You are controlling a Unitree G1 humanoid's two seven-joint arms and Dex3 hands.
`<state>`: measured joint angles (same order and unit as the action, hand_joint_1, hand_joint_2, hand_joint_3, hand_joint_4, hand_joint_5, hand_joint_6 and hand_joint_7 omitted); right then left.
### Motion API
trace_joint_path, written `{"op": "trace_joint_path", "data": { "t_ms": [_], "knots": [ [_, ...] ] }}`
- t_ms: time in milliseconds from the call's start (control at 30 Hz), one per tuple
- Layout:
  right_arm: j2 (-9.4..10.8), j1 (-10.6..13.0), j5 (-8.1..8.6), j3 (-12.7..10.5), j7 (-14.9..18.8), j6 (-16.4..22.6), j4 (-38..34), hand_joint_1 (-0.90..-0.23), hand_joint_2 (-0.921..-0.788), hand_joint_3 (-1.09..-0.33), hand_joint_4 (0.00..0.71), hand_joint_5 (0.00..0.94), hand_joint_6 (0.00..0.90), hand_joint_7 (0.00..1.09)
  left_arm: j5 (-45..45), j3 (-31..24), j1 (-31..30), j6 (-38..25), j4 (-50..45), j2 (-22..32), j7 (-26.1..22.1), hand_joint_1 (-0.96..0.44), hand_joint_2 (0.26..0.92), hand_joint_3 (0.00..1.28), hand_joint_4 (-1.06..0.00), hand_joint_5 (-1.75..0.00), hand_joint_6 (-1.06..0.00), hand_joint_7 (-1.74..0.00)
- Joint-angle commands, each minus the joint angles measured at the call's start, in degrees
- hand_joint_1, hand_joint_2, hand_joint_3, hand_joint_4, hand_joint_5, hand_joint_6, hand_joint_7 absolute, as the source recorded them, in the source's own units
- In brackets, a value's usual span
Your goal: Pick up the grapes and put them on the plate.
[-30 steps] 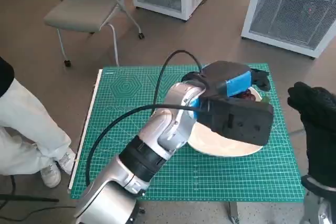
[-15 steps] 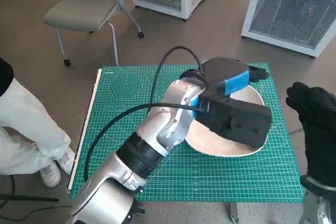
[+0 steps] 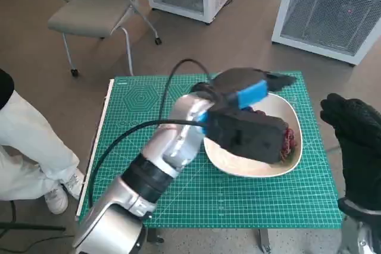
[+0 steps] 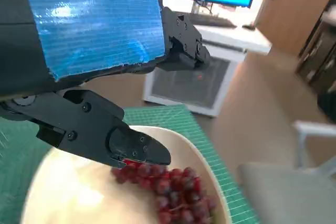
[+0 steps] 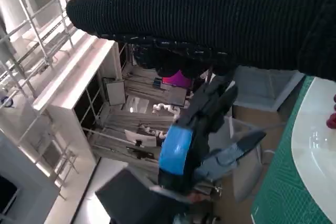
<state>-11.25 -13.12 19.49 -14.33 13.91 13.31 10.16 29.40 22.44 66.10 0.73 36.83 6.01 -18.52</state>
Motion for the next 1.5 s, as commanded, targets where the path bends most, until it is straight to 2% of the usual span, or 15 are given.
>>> {"op": "trace_joint_path", "data": {
  "t_ms": [33,167,267,367,500,700,1033,1500],
  "knots": [
    [-0.17,0.08,-0.24,0.52,0.23,-0.77,-0.75,-0.493,-0.921,-0.566,0.354,0.457,0.200,0.90,-4.80,-4.94,-4.27,3.16,-3.59,1.90,2.27,-0.44,0.921,0.08,-0.26,0.00,-0.31,0.00],
    [-0.32,-0.22,-0.14,0.64,0.40,-0.86,-0.92,-0.494,-0.921,-0.565,0.354,0.456,0.200,0.90,-10.45,-9.75,-8.08,7.67,-3.84,2.07,4.38,-0.47,0.921,0.10,-0.26,0.00,-0.32,-0.01],
    [-0.45,-0.41,-0.15,0.76,0.59,-0.78,-1.12,-0.494,-0.921,-0.565,0.353,0.454,0.201,0.90,-16.62,-13.94,-11.30,10.60,-3.75,1.82,3.43,-0.51,0.921,0.11,-0.27,-0.01,-0.34,-0.02],
    [-0.55,-0.64,-0.10,0.84,0.84,-0.62,-1.41,-0.495,-0.921,-0.564,0.354,0.453,0.202,0.90,-23.87,-17.82,-14.41,11.92,-3.96,1.34,0.07,-0.52,0.921,0.12,-0.29,-0.01,-0.35,-0.02],
    [-0.57,-1.13,-0.07,1.03,1.28,-0.32,-1.99,-0.494,-0.921,-0.562,0.356,0.450,0.205,0.89,-35.13,-23.03,-18.57,11.65,-4.57,0.51,-7.09,-0.52,0.921,0.13,-0.30,-0.02,-0.36,-0.02],
    [-0.46,-1.72,-0.04,1.30,1.82,-0.20,-2.74,-0.496,-0.921,-0.559,0.361,0.445,0.211,0.89,-44.06,-27.76,-22.89,12.22,-4.30,-0.05,-12.45,-0.48,0.921,0.13,-0.28,-0.01,-0.34,-0.01],
    [-0.33,-1.92,-0.16,1.73,2.60,-0.08,-3.12,-0.505,-0.921,-0.558,0.371,0.436,0.219,0.88,-48.15,-31.06,-29.78,15.50,-7.60,0.05,-14.16,-0.46,0.921,0.16,-0.24,0.00,-0.30,0.00],
    [-0.71,-2.53,-0.58,1.70,3.36,0.15,-4.18,-0.517,-0.921,-0.556,0.376,0.426,0.225,0.87,-48.34,-30.54,-38.03,16.69,-15.24,0.01,-13.56,-0.51,0.921,0.21,-0.23,-0.01,-0.29,0.00]
  ]
}}
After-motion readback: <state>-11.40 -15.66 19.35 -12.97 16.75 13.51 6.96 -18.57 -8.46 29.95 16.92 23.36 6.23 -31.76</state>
